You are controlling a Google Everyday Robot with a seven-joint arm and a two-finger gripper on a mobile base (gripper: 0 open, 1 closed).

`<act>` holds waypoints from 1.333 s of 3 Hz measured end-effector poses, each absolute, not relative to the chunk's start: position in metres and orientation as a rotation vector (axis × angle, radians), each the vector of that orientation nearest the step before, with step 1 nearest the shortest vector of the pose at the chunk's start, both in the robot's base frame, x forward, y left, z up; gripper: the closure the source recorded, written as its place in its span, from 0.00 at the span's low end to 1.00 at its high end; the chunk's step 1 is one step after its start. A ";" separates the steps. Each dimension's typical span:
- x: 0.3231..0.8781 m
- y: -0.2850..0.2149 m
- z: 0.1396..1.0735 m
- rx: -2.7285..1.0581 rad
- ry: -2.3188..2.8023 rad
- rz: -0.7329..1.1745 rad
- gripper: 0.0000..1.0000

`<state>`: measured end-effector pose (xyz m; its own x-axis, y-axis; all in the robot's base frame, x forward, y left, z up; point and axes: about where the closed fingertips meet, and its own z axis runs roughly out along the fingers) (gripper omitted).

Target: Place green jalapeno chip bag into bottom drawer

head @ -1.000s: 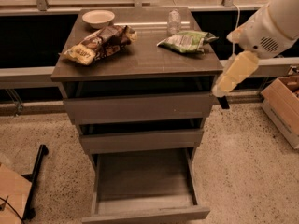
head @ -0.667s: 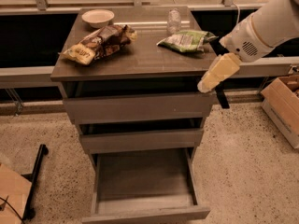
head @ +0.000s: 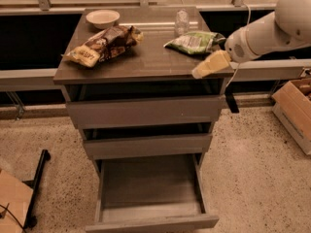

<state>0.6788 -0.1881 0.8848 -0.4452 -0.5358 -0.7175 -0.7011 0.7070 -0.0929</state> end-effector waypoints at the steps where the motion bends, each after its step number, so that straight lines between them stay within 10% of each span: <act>1: 0.733 -0.212 0.877 -0.789 2.139 0.240 0.00; 3: 0.825 -0.233 0.858 -0.659 2.114 0.257 0.00; 4: 0.854 -0.228 0.864 -0.643 2.063 0.279 0.18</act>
Offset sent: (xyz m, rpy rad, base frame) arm 0.1772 -0.0697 -0.0027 0.1265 -0.1475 -0.2511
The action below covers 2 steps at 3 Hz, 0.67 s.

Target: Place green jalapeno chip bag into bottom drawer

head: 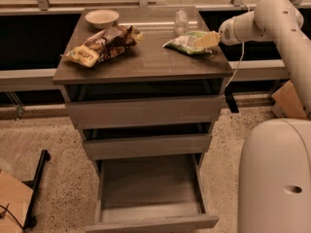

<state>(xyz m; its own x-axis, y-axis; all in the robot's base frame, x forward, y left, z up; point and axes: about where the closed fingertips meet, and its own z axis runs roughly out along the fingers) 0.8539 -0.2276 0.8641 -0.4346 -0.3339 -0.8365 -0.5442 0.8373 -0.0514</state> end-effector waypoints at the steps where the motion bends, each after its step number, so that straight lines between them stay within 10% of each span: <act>1: 0.866 -0.212 0.870 -0.671 2.034 0.298 0.41; 2: 0.867 -0.200 0.875 -0.707 2.022 0.310 0.65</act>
Offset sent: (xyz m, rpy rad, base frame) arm 0.0174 0.0309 0.0251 -0.0048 -0.0353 0.0951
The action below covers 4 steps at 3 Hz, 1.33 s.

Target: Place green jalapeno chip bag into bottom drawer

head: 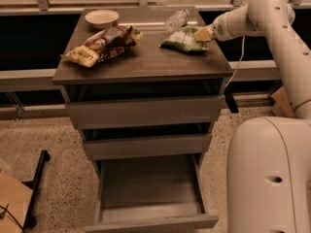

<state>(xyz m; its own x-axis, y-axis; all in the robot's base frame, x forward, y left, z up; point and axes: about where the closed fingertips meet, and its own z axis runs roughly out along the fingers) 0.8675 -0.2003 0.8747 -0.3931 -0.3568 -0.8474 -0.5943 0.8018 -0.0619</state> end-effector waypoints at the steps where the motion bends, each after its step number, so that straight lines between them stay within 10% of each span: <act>1: 0.861 -0.192 0.872 -0.746 2.033 0.330 0.88; 4: 0.698 -0.171 0.971 -1.041 1.908 0.328 1.00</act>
Offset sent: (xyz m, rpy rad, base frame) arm -0.0779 0.0229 0.0519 -0.0607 -0.0298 0.1454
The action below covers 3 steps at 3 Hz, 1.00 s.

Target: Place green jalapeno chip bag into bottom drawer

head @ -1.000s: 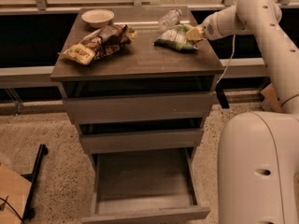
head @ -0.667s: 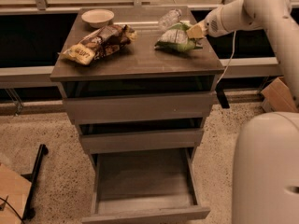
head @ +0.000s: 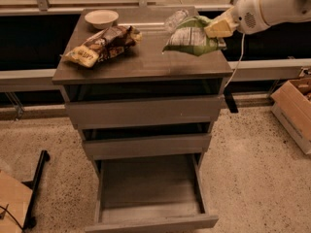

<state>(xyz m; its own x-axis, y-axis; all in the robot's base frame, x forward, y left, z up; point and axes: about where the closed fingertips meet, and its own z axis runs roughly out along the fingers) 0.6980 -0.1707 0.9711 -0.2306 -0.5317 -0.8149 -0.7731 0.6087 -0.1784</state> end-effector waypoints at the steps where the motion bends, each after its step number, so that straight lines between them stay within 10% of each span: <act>1: 0.613 -0.136 0.993 -1.164 1.898 0.346 1.00; 3: 0.486 -0.050 0.912 -1.271 2.007 0.528 1.00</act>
Offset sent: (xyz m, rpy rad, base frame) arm -0.2819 0.1423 -0.1124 -0.0938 0.3855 0.3010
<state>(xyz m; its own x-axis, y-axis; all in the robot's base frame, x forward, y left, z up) 0.4859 -0.0503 0.9116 -0.2798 -0.6171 -0.7354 -0.8992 0.4369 -0.0246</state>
